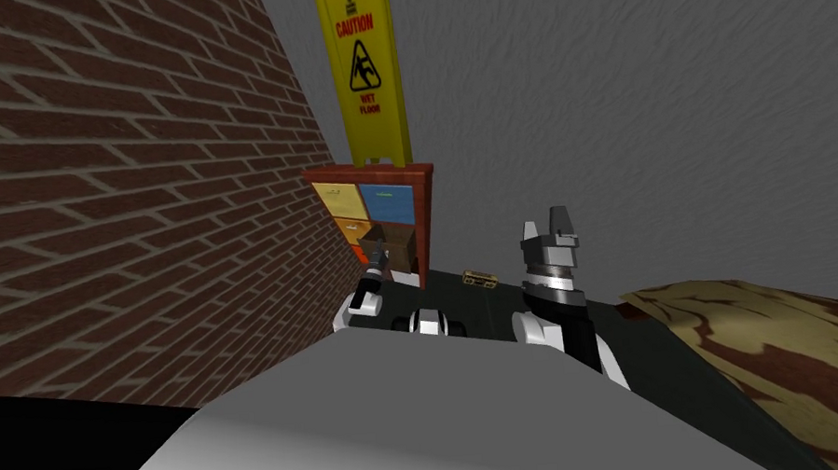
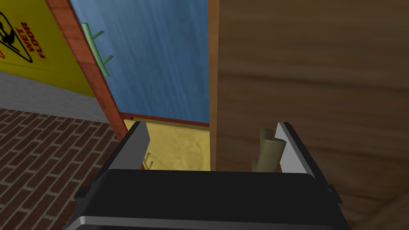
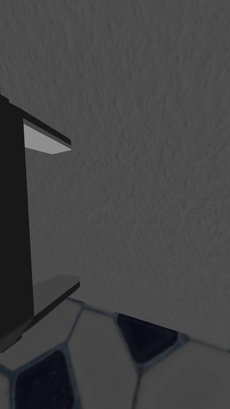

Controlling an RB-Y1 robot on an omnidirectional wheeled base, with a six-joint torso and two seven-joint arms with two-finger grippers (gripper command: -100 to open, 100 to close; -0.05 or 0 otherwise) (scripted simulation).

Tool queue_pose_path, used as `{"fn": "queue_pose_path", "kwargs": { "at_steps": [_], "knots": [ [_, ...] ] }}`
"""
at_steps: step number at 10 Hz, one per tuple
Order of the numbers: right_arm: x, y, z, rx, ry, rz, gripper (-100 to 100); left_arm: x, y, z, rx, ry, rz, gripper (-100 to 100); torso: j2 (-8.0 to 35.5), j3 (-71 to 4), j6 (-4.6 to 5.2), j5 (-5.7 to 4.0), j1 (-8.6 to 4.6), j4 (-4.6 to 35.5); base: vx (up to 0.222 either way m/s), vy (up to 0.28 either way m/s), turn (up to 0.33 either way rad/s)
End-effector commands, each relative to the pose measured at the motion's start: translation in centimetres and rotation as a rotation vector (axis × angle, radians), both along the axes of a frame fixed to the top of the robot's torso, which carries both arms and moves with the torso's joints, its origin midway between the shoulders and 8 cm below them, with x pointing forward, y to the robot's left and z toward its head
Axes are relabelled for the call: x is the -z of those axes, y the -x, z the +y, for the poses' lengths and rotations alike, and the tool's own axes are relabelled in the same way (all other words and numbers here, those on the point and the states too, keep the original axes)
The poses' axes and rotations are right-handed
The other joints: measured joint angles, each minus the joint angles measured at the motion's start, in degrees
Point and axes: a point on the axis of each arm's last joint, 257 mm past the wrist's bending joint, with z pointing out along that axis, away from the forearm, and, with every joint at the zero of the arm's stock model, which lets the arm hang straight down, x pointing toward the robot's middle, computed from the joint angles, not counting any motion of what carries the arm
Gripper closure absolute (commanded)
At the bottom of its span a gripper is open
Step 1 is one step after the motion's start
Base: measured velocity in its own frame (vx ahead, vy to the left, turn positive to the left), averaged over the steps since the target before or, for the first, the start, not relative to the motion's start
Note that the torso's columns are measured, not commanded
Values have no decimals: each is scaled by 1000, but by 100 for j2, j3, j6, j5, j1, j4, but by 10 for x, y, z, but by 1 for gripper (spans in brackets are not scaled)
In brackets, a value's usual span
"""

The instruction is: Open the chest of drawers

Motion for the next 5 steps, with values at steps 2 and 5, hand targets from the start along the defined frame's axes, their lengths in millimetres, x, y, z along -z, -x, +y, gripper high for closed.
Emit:
{"fn": "queue_pose_path", "kwargs": {
  "at_steps": [2,5],
  "knots": [
    [0,0,0,0,0,0,0,-5,-4,1,1,0,16,-100,16,7,-6,-15,-10,27,-17,-5,-2],
    [0,0,0,0,0,0,0,0,-3,2,0,0,31,0,-4,-4,0,-5,-8,4,0,0,0]
  ]
}}
